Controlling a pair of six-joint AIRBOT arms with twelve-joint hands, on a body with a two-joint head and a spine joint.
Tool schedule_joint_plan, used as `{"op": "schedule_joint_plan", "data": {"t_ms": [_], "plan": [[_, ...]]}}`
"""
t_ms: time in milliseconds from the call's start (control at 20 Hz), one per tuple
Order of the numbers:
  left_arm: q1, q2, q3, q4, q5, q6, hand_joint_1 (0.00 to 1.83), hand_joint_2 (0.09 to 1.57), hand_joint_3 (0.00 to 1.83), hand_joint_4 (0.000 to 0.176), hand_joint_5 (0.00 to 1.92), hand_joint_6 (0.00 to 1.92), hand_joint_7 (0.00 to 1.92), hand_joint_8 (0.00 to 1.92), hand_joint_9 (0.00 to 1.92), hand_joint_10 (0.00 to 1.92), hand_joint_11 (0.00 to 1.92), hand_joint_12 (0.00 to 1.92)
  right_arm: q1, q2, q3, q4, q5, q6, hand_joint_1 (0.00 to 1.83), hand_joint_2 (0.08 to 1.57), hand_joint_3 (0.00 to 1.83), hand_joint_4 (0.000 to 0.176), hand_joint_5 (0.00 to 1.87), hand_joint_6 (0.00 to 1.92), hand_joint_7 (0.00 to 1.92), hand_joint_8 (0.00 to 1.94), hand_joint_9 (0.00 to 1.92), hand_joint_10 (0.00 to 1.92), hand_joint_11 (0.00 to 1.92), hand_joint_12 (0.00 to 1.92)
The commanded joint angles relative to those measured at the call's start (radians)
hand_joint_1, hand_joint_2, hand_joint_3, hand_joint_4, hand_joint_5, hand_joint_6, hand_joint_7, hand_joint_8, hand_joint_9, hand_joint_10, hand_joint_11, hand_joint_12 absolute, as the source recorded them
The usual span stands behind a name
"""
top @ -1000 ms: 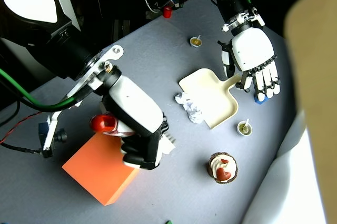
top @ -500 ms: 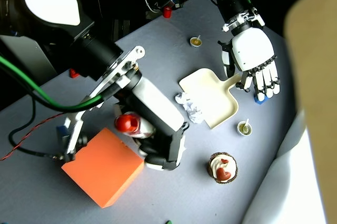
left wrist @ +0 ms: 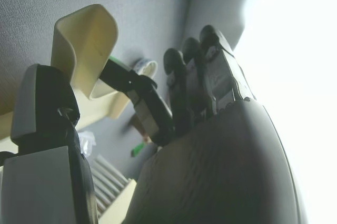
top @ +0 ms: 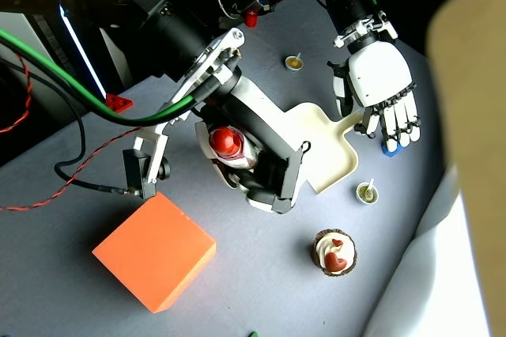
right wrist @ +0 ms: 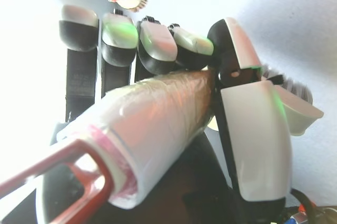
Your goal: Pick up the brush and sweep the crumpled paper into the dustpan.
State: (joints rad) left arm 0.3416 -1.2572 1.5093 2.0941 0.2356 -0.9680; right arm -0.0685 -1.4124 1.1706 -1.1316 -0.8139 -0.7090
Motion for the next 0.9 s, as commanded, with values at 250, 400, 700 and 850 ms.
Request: {"op": "schedule_joint_plan", "data": {"t_ms": [250, 400, 700, 850], "plan": [[-0.009, 0.008, 0.009, 0.028, 0.08, 0.004, 1.14, 1.08, 0.0, 0.0, 1.05, 0.86, 0.36, 0.0, 0.22, 0.0, 0.16, 0.01, 0.023, -0.065, 0.077, -0.065, -0.005, -0.019, 0.71, 1.42, 0.0, 0.008, 1.15, 1.92, 1.21, 1.94, 1.14, 1.92, 0.97, 1.92], [-0.009, 0.006, 0.01, 0.029, 0.08, 0.004, 1.13, 1.09, 0.0, 0.0, 1.03, 0.89, 0.34, 0.0, 0.2, 0.0, 0.16, 0.01, 0.024, -0.09, 0.097, -0.066, -0.004, -0.033, 0.73, 1.41, 0.0, 0.012, 1.16, 1.92, 1.23, 1.94, 1.15, 1.92, 0.98, 1.92], [-0.009, 0.007, 0.011, 0.029, 0.078, 0.004, 1.13, 1.09, 0.0, 0.0, 1.04, 0.88, 0.34, 0.0, 0.21, 0.0, 0.17, 0.01, 0.024, -0.106, 0.114, -0.064, 0.008, -0.038, 0.74, 1.39, 0.0, 0.024, 1.17, 1.92, 1.24, 1.94, 1.15, 1.92, 0.94, 1.92], [-0.009, 0.007, 0.011, 0.028, 0.078, 0.004, 1.13, 1.09, 0.0, 0.0, 1.04, 0.88, 0.33, 0.0, 0.2, 0.0, 0.15, 0.01, 0.01, -0.108, 0.115, -0.062, 0.027, -0.047, 0.74, 1.39, 0.0, 0.026, 1.15, 1.92, 1.22, 1.94, 1.14, 1.92, 0.98, 1.92]]}}
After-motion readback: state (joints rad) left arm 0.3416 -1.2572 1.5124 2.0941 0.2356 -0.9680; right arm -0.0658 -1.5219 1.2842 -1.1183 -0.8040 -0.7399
